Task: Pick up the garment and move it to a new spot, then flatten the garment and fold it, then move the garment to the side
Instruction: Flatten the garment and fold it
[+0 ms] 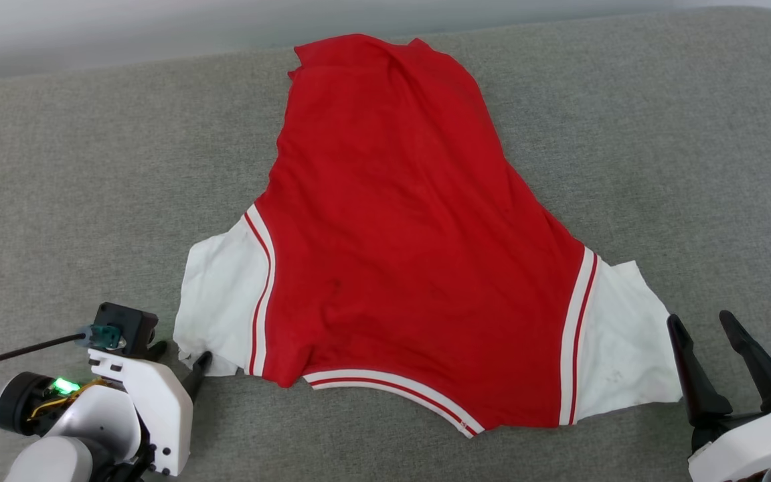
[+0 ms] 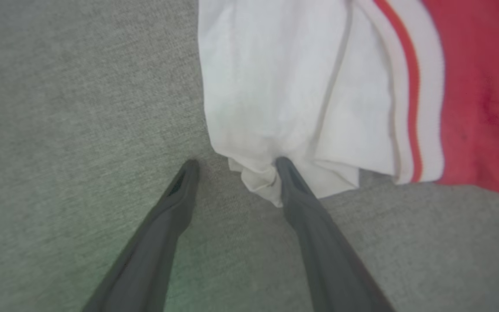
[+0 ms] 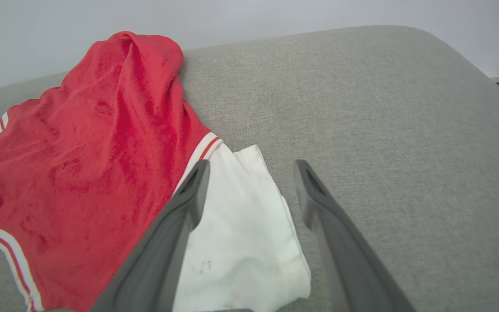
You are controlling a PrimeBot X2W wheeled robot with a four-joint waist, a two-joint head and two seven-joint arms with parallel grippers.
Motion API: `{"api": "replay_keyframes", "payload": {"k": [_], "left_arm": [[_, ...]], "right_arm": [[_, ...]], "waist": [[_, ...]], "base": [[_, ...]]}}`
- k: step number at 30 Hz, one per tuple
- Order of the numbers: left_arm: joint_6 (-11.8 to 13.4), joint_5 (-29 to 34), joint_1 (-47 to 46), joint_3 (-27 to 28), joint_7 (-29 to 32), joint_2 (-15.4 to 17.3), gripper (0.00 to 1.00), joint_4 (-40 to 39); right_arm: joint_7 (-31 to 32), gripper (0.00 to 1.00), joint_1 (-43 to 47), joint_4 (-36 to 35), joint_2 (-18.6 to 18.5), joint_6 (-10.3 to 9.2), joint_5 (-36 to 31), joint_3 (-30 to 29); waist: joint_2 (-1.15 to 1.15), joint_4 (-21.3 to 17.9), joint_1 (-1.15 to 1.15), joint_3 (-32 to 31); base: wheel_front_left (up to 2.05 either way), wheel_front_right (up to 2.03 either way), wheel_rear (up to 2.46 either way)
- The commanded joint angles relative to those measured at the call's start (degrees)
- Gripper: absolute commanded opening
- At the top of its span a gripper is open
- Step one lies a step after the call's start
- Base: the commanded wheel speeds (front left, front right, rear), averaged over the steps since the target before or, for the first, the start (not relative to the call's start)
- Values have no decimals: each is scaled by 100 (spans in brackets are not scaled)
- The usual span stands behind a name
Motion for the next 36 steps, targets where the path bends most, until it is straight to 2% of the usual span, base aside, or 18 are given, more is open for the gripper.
{"api": "replay_keyframes", "payload": {"k": [1, 4, 8, 16, 21, 23, 29, 36], "left_arm": [[-63, -64, 205, -225, 248, -73, 0, 264], [-82, -143, 302, -226, 252, -62, 0, 193], [109, -101, 347, 27, -80, -39, 0, -98], [472, -201, 760, 468, -341, 52, 0, -1098], [598, -194, 1110, 563, -266, 133, 0, -1677], [638, -209, 1220, 580, -316, 109, 0, -1942], [622, -261, 1490, 414, -349, 3, 0, -2541], [541, -179, 1474, 195, -375, -28, 0, -2805]], "right_arm": [[-23, 100, -33, 16, -12, -2, -22, -1], [41, 100, -13, 51, -84, -2, -84, -4], [438, 100, 144, 99, -230, -2, -62, 84], [2026, 100, 668, -48, -459, -2, -12, -346], [2881, 100, 617, -187, -399, -2, -142, -669], [3203, 100, 537, -168, -555, -2, -329, -678], [3496, 100, 305, 120, -812, -6, -415, -613], [3868, 100, 119, 626, -847, -3, -302, -581]], "waist": [[0, -19, 0, 23], [0, -12, 0, -10], [0, 60, 0, -175], [0, 455, 0, -507], [0, 736, 0, -581], [0, 816, 0, -588], [0, 1032, 0, -552], [0, 1258, 0, -464]], "base": [[0, 0, 0], [0, 0, 0], [0, 0, 0], [0, 0, 0], [0, 0, 0], [0, 0, 0], [0, 0, 0], [0, 0, 0]]}}
